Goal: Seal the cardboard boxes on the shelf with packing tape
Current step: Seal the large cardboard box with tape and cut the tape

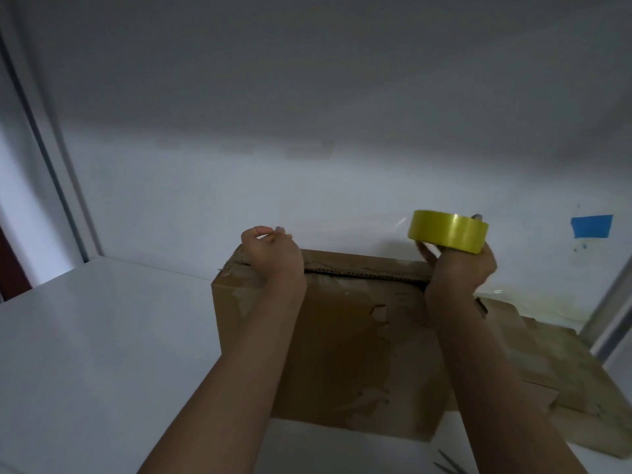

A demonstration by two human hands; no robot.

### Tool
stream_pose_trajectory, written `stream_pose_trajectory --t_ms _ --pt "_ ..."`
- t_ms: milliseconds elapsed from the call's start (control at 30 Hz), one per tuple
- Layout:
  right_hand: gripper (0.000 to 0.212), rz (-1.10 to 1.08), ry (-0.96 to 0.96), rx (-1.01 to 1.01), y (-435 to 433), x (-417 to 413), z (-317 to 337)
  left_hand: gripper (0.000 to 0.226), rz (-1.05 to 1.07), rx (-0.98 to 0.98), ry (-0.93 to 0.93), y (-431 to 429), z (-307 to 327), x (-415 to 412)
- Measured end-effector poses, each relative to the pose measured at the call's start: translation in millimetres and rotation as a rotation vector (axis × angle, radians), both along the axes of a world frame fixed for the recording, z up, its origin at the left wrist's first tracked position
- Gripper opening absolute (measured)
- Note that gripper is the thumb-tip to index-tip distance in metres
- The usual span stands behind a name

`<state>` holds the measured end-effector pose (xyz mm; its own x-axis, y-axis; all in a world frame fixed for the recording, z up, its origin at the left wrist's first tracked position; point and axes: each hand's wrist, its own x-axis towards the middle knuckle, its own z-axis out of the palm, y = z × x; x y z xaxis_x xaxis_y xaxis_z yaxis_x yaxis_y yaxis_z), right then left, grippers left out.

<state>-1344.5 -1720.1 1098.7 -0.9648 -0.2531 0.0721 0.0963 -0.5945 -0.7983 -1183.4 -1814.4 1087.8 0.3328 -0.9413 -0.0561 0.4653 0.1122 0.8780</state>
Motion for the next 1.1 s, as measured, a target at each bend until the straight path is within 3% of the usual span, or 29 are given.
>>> stream_pose_trajectory --t_ms 133,400,533,600,700,900,1100 --pt "0.008 0.140 0.081 0.147 -5.1 -2.4 -5.1 0.030 -0.023 0.010 -0.099 -0.8 0.2 0.2" --pt "0.034 0.089 0.173 0.385 -8.1 -7.6 -11.4 0.013 -0.255 0.143 -0.035 -10.2 33.1 39.8" --pt "0.027 0.061 0.465 0.613 -8.1 0.6 -7.0 0.025 -0.184 0.000 -0.345 -21.3 31.7 84.9" --pt "0.037 0.075 0.631 0.769 -8.9 2.8 -5.9 0.026 -0.127 -0.100 -0.496 -24.3 22.7 99.1" --pt "0.041 0.071 0.738 0.815 -11.1 7.5 -1.5 0.021 -0.080 -0.214 -0.668 -21.8 1.3 103.5" --pt "0.039 0.172 0.832 0.788 -14.0 15.3 3.7 0.029 -0.061 -0.044 -0.290 -23.3 -11.4 105.7" --pt "0.035 0.154 0.857 0.824 -18.5 9.2 -0.4 0.041 0.013 -0.030 -0.346 -24.8 -8.1 111.1"
